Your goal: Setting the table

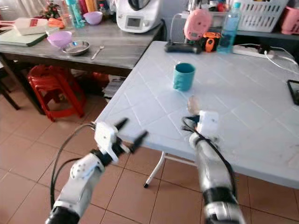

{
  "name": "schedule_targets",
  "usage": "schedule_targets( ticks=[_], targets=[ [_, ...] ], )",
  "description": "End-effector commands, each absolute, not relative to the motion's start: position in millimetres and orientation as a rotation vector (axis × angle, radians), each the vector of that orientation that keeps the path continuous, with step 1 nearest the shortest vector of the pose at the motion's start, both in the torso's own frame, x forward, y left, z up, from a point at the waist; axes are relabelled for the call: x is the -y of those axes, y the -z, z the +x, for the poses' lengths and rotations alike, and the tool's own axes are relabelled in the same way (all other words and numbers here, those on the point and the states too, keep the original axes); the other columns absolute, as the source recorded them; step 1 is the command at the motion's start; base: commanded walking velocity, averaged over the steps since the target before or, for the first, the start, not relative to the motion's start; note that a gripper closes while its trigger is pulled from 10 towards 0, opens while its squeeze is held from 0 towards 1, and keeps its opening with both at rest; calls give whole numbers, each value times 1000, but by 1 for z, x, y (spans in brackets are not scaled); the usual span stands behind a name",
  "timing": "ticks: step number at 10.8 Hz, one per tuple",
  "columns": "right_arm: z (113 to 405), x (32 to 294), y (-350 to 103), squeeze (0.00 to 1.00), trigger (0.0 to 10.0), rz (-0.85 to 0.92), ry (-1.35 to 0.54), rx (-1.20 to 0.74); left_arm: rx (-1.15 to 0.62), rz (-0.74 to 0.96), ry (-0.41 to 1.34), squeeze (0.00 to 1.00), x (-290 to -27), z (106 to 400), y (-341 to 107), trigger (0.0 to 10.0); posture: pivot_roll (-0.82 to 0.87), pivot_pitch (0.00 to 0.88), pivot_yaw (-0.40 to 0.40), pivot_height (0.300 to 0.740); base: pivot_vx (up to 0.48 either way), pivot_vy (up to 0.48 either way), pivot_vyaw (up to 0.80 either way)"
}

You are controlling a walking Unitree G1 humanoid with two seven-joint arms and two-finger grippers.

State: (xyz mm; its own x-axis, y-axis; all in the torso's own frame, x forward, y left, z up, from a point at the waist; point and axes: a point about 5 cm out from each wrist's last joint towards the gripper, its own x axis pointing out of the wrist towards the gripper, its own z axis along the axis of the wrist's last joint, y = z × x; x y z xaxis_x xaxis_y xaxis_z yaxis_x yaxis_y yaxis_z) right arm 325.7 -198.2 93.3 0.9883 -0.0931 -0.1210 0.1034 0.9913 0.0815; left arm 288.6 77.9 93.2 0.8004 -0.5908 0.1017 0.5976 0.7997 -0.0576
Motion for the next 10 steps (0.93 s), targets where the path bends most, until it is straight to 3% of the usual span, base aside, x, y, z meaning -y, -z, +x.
schedule_targets(
  ticks=[1, 2, 3, 7, 10],
  targets=[
    [322, 204, -110, 0, 353, 74, 132, -22, 48, -71, 581, 0, -83, 293, -90, 10000, -58, 0, 54, 740, 0, 0, 0],
    [312, 209, -117, 0, 5686, 82, 158, 17, 52, -78, 552, 0, -85, 297, -90, 10000, -66, 0, 61, 740, 0, 0, 0],
    [303, 213, -125, 0, 10000, 67, 177, 62, 49, -93, 510, 0, -88, 301, -91, 10000, -72, 0, 66, 740, 0, 0, 0],
    [270, 221, -131, 0, 10000, 62, 272, 84, 62, -115, 462, 0, -91, 310, -95, 10000, -83, 0, 71, 740, 0, 0, 0],
    [260, 212, -125, 0, 10000, 81, 275, 59, 64, -122, 470, 0, -87, 311, -95, 10000, -88, 0, 77, 740, 0, 176, -621]
  ],
)
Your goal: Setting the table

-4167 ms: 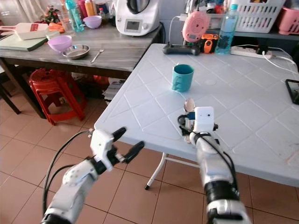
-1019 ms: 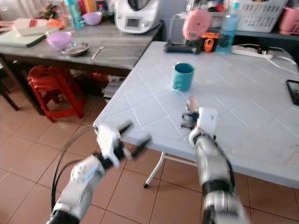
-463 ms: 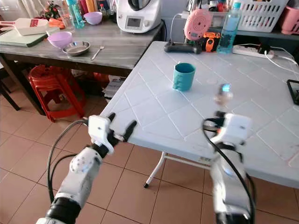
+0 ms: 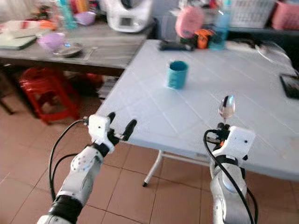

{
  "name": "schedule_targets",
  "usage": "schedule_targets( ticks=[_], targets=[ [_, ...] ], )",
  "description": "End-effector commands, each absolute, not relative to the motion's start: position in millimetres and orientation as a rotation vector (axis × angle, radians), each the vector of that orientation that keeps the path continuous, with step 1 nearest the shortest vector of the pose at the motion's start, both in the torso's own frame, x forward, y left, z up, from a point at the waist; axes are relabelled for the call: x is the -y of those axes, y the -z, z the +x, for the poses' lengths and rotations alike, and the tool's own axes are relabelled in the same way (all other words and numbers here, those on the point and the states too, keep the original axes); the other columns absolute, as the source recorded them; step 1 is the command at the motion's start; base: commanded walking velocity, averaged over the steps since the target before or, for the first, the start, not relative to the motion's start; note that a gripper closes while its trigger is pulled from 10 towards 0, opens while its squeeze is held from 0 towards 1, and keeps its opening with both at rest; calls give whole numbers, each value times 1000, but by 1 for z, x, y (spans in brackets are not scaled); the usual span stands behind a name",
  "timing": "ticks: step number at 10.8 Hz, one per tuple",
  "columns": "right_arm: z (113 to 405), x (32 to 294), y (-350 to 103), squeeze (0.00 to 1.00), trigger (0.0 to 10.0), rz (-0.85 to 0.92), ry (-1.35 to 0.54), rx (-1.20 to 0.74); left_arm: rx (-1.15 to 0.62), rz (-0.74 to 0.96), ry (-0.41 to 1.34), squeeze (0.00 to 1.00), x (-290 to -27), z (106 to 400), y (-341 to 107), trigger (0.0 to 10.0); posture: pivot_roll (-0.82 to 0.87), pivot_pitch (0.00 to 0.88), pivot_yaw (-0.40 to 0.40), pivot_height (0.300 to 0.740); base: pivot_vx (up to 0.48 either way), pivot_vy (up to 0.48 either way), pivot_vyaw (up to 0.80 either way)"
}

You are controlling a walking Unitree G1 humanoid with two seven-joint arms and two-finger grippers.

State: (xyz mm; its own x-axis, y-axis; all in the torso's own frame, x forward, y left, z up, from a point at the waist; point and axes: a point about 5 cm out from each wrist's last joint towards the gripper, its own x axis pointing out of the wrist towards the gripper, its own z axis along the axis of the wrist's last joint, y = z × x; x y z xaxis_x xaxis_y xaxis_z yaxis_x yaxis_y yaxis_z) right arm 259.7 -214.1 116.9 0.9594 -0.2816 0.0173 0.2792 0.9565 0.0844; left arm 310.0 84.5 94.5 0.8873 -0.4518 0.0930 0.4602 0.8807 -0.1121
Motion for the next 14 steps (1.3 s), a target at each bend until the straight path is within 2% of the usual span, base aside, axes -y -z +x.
schedule_targets(
  ticks=[1, 4, 9, 14],
  targets=[
    [259, 206, -123, 0, 10000, 86, 273, 52, 59, -122, 481, 0, -84, 311, -93, 10000, -90, 0, 78, 740, 0, 289, -606],
    [255, 195, -121, 0, 10000, 94, 252, 46, 59, -126, 489, 0, -82, 311, -92, 10000, -96, 0, 81, 740, 0, 300, -194],
    [257, 205, -126, 0, 10000, 47, 257, 63, 66, -132, 503, 0, -74, 313, -93, 10000, -100, 0, 80, 740, 0, 329, 0],
    [258, 203, -126, 0, 10000, 47, 250, 71, 70, -135, 507, 0, -72, 313, -93, 10000, -93, 0, 85, 740, 0, 355, 0]
  ],
)
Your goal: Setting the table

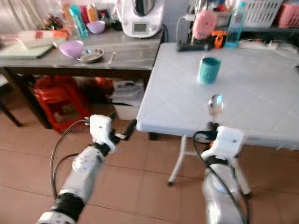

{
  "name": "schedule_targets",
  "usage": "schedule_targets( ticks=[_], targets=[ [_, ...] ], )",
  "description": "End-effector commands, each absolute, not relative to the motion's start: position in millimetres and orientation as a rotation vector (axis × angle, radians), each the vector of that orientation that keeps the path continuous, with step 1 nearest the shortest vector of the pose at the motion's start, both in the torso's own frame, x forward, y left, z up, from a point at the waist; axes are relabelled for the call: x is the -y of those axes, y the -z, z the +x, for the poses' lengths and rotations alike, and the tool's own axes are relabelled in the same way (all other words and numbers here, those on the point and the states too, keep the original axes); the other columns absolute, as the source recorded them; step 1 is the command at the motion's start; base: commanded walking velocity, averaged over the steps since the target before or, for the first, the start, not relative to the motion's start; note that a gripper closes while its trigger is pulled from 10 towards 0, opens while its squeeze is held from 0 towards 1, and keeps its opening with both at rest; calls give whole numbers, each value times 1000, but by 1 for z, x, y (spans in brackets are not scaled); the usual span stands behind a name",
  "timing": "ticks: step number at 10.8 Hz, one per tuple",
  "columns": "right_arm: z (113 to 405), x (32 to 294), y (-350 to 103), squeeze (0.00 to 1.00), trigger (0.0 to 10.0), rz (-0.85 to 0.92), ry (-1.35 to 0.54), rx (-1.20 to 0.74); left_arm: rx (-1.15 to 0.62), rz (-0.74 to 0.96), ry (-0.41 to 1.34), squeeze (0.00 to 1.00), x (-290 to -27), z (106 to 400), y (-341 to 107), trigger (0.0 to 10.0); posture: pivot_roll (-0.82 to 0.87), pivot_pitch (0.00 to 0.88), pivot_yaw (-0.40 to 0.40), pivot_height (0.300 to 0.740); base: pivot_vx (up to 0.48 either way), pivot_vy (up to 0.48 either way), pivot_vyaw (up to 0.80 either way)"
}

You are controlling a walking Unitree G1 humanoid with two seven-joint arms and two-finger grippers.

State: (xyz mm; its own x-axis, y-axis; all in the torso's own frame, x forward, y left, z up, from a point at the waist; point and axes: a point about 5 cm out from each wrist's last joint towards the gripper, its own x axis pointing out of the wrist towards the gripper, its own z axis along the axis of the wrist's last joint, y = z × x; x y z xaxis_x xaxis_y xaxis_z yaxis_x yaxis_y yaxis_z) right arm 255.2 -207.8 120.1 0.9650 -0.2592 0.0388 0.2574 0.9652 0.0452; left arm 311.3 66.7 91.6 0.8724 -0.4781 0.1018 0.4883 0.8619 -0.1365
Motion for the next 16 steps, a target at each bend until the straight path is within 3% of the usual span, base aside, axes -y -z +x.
schedule_targets(
  ticks=[1, 6, 9, 16],
  targets=[
    [258, 205, -125, 0, 10000, 60, 261, 70, 71, -133, 507, 0, -72, 313, -93, 10000, -92, 0, 86, 740, 0, 352, 0],
    [260, 202, -123, 0, 10000, 72, 250, 66, 77, -133, 513, 0, -69, 313, -94, 10000, -85, 0, 82, 740, 0, 358, -119],
    [260, 202, -123, 0, 10000, 65, 244, 70, 83, -159, 512, 0, -71, 315, -97, 10000, -89, 0, 81, 740, 0, 0, 0],
    [259, 202, -124, 0, 10000, 52, 243, 78, 79, -182, 553, 0, -66, 313, -96, 10000, -94, 0, 87, 740, 319, 0, 0]
  ],
)
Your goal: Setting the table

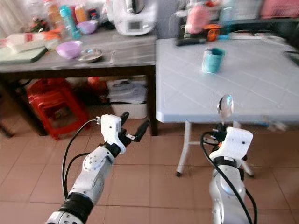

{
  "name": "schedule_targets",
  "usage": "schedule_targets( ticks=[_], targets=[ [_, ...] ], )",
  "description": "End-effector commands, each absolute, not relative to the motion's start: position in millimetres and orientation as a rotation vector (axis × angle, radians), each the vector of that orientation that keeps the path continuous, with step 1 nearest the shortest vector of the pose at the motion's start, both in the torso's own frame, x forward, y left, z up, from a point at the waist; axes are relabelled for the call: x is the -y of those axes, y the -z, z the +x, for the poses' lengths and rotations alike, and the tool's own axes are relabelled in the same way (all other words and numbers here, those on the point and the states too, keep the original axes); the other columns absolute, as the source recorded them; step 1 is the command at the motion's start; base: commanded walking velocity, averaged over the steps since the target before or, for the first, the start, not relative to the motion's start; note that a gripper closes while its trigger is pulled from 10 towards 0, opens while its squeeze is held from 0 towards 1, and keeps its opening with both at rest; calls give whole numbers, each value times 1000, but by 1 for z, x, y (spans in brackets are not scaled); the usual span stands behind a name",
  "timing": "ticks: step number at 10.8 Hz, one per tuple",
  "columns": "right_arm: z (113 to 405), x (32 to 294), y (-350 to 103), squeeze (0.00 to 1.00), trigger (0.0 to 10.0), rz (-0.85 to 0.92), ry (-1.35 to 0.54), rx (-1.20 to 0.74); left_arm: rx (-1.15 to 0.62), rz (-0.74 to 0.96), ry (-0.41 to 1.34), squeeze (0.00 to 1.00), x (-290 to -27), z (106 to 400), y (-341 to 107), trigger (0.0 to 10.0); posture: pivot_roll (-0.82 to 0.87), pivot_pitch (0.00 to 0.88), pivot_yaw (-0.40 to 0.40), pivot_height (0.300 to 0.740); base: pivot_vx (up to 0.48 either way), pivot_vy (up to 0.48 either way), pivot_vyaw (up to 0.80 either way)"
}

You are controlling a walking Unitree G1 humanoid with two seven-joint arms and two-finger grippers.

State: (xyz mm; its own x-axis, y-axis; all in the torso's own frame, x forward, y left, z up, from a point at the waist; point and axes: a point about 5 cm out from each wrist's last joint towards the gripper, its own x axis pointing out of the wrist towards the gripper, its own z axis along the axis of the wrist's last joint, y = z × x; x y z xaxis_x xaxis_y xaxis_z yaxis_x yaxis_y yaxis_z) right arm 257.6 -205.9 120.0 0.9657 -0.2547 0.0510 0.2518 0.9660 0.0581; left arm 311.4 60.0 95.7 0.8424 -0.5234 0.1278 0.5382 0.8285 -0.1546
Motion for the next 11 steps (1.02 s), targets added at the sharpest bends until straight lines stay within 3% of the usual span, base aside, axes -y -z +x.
schedule_targets(
  ticks=[1, 4, 6, 8, 11],
  targets=[
    [259, 202, -124, 0, 10000, 52, 243, 78, 78, -181, 556, 0, -66, 313, -96, 10000, -94, 0, 91, 740, 345, 0, 0],
    [258, 201, -124, 0, 10000, 48, 250, 84, 77, -171, 555, 0, -69, 314, -96, 10000, -91, 0, 96, 740, 345, 0, 0],
    [252, 200, -125, 0, 10000, 30, 242, 103, 88, -133, 512, 0, -84, 312, -93, 10000, -90, 0, 99, 740, 349, 0, 0],
    [235, 200, -126, 0, 10000, 43, 222, 128, 63, -65, 415, 0, -115, 305, -84, 10000, -75, 0, 100, 740, 291, 0, 0],
    [212, 202, -114, 0, 10000, 31, 225, 75, 24, 60, 305, 0, -162, 281, -69, 10000, -57, 0, 102, 740, 0, 0, 0]
  ],
)
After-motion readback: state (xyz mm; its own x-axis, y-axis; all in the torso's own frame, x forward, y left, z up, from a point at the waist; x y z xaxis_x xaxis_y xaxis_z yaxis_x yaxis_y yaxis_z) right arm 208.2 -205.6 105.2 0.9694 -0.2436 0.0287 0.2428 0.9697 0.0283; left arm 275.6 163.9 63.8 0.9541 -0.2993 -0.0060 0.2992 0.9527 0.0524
